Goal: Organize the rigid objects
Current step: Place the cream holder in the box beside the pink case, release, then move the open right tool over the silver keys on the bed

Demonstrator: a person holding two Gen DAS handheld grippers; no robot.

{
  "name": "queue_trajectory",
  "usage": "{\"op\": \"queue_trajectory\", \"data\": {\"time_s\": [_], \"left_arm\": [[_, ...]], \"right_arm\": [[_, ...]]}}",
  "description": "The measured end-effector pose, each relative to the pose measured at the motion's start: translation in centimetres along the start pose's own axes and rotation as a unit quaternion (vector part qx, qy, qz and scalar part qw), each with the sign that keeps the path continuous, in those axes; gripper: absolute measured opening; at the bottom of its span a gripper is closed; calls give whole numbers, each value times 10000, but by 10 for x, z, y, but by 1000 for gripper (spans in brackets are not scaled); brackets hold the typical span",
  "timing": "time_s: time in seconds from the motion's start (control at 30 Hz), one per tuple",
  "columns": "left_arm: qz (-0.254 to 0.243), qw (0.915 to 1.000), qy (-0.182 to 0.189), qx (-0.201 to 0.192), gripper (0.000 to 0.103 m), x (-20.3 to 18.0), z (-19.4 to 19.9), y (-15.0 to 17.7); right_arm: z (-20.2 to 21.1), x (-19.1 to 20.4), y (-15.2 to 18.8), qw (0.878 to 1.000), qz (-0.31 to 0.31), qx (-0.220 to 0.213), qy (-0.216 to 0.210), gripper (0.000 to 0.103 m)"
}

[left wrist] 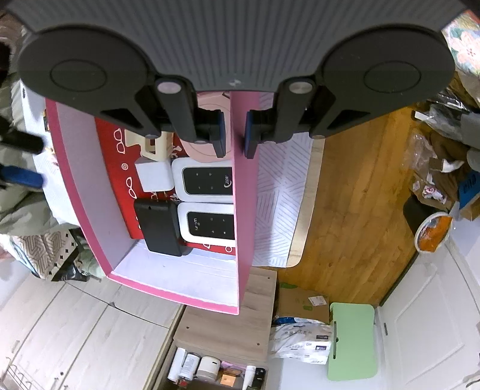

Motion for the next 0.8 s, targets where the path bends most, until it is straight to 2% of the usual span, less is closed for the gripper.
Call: {"op": "queue_trajectory", "data": {"time_s": [0.23,0.43,0.53,0.7,0.8], "left_arm": [[-50,9999,-34,-142,10,-1,-1,2],[-12,9998,-33,-203,10,1,-1,4],[28,9998,-3,-204,10,3,-1,4],[52,9998,18,-199,10,4,-1,4],[77,9998,54,-201,10,5,-2,4]], "right_arm": [[52,-36,51,9912,-324,-372,1232,63],[43,-42,102,9766,-289,-327,2106,73],[36,-42,116,9748,-334,-421,2165,74],[18,-44,116,9739,-599,-865,2010,81],[3,-45,113,9707,-729,-808,2142,80]]}}
Point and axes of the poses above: each gripper's, at about its wrist camera, not at the fingertips, and z roughly against the way its jaws point, x to its left, y to its underside, the point moved 5 cm from there along -z, roughly the way its jaws point, and after that the axes turned 1 degree about -z, right-handed, at the moved point
